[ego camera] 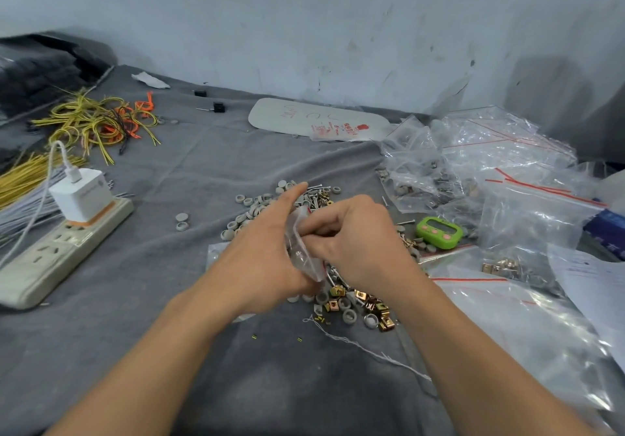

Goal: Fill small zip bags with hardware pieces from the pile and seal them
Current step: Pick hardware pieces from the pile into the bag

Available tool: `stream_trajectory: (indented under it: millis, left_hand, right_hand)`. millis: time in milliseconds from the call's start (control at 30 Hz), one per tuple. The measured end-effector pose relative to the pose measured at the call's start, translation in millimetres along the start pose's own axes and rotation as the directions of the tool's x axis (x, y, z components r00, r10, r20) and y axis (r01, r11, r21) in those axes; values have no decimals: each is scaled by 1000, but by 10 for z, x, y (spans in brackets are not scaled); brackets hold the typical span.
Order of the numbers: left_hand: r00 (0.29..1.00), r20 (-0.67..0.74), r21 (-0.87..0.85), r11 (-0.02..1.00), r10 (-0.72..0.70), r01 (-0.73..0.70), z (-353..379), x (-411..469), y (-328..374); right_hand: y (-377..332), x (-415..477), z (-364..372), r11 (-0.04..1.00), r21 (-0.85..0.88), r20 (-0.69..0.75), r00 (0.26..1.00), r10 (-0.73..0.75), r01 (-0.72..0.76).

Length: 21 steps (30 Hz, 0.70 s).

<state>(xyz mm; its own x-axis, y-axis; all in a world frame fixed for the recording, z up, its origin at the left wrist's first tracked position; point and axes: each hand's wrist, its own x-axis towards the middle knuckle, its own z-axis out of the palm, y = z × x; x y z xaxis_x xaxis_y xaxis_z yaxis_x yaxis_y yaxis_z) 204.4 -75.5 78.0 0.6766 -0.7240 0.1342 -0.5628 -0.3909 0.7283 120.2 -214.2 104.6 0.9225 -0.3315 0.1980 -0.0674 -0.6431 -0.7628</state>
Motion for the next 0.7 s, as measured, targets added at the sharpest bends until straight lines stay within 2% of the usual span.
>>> stream_trajectory:
  millis: [67,133,200,233,300,333,400,467,600,700]
  left_hand:
    - [1000,-13,-55,998,11,-11,-29,12,7]
    - [999,-49,-140,990,-8,1,-79,26,-3]
    - [990,-112,-242,969,-86,57,-149,34,-36]
    - [980,-130,-287,952,-149,107,-192,31,-39]
    - [967,-98,-429,887,-236,174,-279,33,-43]
    - [967,-70,-533,829,-245,172,-323,35,-43]
    - [972,-28,-717,682,-234,143,-429,19,-27]
    - [975,-13,-838,534,-220,110,-535,10,-17]
    - [974,-40,-964,265,-223,21,-704,-20,-97]
    - [988,-20,-996,84,-152,-7,-800,-73,-168]
  right_hand:
    - [-12,27,5,999,-48,79,997,10,-6]
    - [-11,66,-20,998,42,55,998,37,-39]
    - [34,108,-66,976,200,-75,992,106,-89]
    - [82,134,-94,973,213,-158,979,127,-92]
    - [207,176,-132,989,85,-276,951,140,-121]
    - [269,187,-139,989,10,-286,948,141,-145]
    - [364,208,-107,977,-87,-216,961,173,-195]
    - [435,224,-53,959,-176,-147,969,198,-223]
    - [512,270,6,929,-303,-110,976,188,-213]
    - [563,312,35,921,-327,-125,975,183,-214]
